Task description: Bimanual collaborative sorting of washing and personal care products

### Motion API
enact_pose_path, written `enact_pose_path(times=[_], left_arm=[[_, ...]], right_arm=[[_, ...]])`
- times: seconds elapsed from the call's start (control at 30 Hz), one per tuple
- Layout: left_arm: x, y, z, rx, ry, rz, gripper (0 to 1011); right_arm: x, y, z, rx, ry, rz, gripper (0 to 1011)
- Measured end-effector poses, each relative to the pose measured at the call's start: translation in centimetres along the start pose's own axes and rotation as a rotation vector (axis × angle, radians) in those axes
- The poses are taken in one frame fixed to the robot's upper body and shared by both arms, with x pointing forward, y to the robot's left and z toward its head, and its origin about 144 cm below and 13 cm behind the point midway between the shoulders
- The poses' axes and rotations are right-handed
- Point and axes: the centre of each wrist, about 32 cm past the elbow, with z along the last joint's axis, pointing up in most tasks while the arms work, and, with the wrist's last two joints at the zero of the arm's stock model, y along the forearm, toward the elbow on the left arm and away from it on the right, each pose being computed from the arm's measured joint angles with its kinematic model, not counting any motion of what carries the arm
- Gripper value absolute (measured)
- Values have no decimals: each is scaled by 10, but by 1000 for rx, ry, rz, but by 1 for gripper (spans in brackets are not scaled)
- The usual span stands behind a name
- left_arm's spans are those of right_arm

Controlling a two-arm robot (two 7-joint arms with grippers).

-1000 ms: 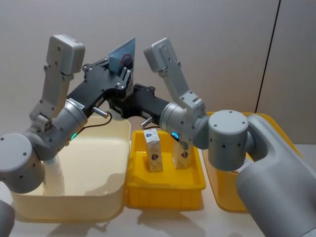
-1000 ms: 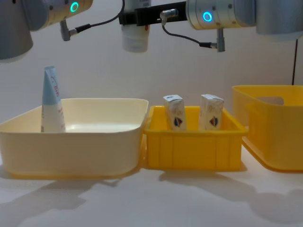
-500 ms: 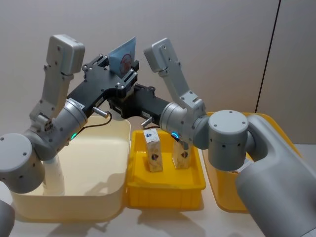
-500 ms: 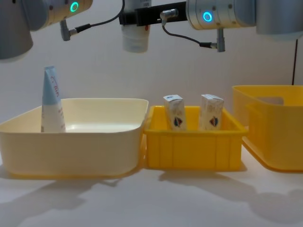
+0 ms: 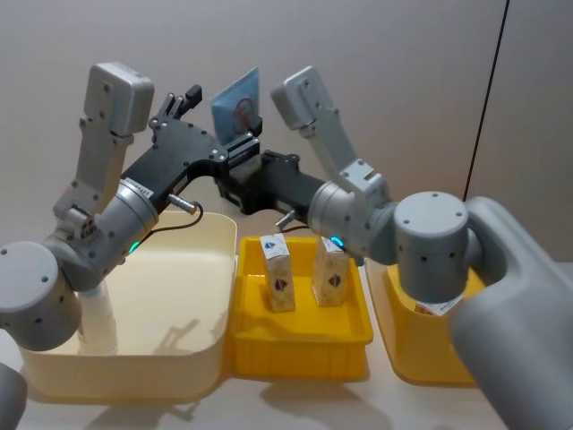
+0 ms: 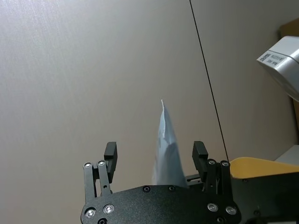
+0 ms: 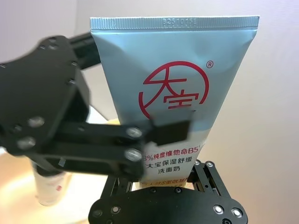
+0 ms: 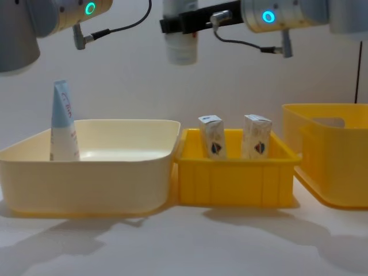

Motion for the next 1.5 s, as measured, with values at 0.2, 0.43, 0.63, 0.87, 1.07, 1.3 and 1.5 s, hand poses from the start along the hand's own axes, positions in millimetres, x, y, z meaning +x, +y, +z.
enact_pose_path(times=[0.2,0.43,0.63,0.87,1.07,1.3,1.5], left_arm=[[0,0,0,0,0,0,1003],[0,0,0,0,0,0,1003],[0,0,0,0,0,0,1003],[0,0,0,0,0,0,1003],[0,0,0,0,0,0,1003],[0,0,0,0,0,0,1003],[0,0,0,0,0,0,1003]], right_arm=[[12,-13,3,-45,-44,-54,510],[25,-28,7,-84,-73,-128,510],[37,-41,12,-124,-92,-219,512],[46,-50,16,-162,-104,-316,510],[53,-56,18,-203,-112,-409,510],[63,-61,21,-251,-117,-513,512],[71,-64,19,-310,-111,-601,510]])
